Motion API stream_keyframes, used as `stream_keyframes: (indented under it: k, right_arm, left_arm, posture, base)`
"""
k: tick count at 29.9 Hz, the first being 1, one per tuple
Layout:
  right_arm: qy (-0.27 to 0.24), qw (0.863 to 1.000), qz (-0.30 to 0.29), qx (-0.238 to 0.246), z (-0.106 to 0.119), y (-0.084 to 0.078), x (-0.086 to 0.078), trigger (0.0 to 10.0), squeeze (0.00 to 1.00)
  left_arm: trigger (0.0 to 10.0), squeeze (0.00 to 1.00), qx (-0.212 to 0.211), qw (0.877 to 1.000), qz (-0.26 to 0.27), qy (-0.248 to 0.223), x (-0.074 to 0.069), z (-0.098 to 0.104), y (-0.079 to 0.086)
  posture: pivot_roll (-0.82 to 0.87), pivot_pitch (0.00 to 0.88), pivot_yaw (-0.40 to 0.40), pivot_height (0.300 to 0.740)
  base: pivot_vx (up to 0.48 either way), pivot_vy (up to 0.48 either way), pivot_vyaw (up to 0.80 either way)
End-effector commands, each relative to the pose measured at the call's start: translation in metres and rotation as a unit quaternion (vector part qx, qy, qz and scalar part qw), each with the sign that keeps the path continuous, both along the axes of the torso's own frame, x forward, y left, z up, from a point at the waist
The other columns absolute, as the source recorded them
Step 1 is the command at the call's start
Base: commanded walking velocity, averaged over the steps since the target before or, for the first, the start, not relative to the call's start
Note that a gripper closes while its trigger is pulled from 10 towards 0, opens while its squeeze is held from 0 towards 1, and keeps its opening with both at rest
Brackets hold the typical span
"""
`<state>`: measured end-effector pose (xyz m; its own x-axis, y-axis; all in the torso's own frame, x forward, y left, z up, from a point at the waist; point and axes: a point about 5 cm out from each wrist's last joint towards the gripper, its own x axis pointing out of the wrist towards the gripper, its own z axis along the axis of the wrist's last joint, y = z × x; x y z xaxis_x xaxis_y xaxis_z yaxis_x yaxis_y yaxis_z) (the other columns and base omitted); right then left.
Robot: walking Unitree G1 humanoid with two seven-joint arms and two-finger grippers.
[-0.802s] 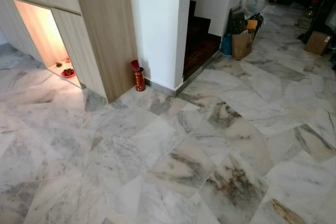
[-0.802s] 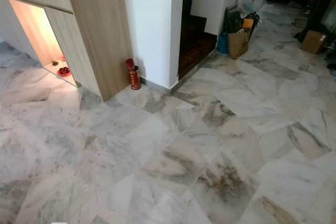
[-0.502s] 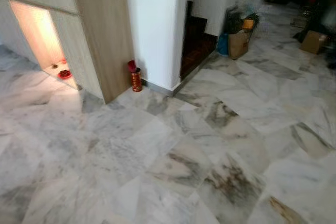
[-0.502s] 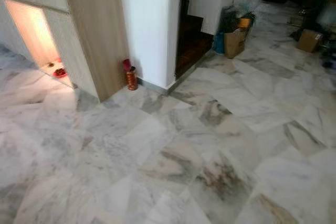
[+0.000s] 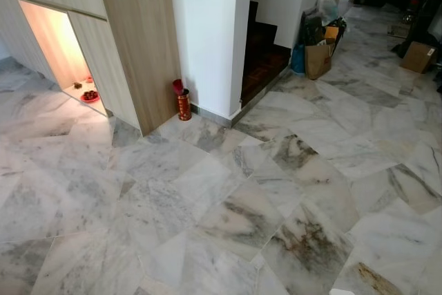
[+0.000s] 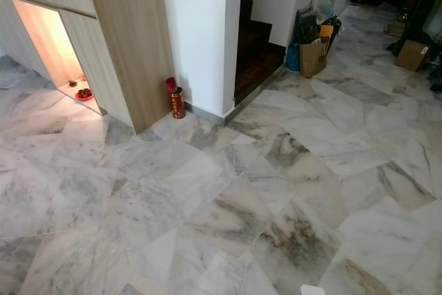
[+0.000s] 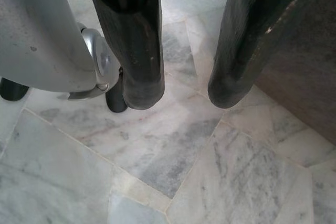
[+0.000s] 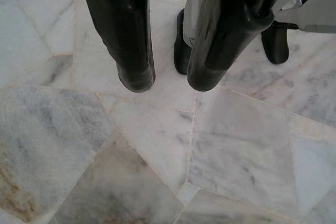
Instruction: Move the pillow to the sofa from floor
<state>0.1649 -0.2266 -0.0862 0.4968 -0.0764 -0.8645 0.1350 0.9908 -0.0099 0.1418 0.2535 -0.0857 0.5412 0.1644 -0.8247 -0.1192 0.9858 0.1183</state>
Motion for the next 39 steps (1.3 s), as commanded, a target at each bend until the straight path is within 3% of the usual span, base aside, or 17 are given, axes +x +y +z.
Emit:
stream_keyframes:
  k: [1, 7, 10, 17, 33, 39]
  right_arm:
    - [0.002, 1.000, 0.008, 0.001, 0.001, 0.000, 0.003, 10.0, 0.00]
    - [-0.004, 1.000, 0.003, 0.000, 0.003, -0.002, 0.005, 10.0, 0.00]
    - [0.001, 0.997, 0.063, -0.037, 0.003, -0.001, 0.007, 10.0, 0.00]
    - [0.001, 0.994, 0.098, -0.051, 0.004, 0.001, 0.010, 10.0, 0.00]
    - [-0.025, 0.998, 0.050, -0.033, 0.012, -0.002, 0.024, 10.0, 0.00]
    - [-0.023, 0.996, 0.077, -0.046, 0.013, -0.001, 0.027, 10.0, 0.00]
  left_arm:
    - [10.0, 0.00, -0.001, 1.000, 0.004, 0.006, -0.003, -0.002, -0.002]
    - [10.0, 0.00, -0.002, 1.000, -0.009, 0.003, 0.000, -0.003, -0.010]
    - [10.0, 0.00, -0.002, 1.000, -0.009, 0.001, 0.001, -0.003, -0.010]
    - [10.0, 0.00, 0.004, 1.000, -0.006, 0.001, -0.001, -0.002, -0.008]
    - [10.0, 0.00, 0.000, 1.000, 0.008, -0.001, -0.009, -0.004, -0.004]
    - [10.0, 0.00, 0.002, 1.000, 0.012, 0.007, -0.011, -0.004, -0.002]
  posture:
    - [-0.02, 0.000, -0.003, 0.740]
    - [-0.02, 0.000, -0.003, 0.740]
    - [-0.02, 0.000, -0.006, 0.740]
    - [-0.02, 0.000, -0.002, 0.740]
    - [-0.01, 0.000, 0.002, 0.740]
    - [-0.01, 0.000, 0.006, 0.740]
  base:
    - [0.000, 0.000, 0.00]
    - [0.000, 0.000, 0.00]
    - [0.000, 0.000, 0.00]
    - [0.000, 0.000, 0.00]
    - [0.000, 0.000, 0.00]
    - [0.000, 0.000, 0.17]
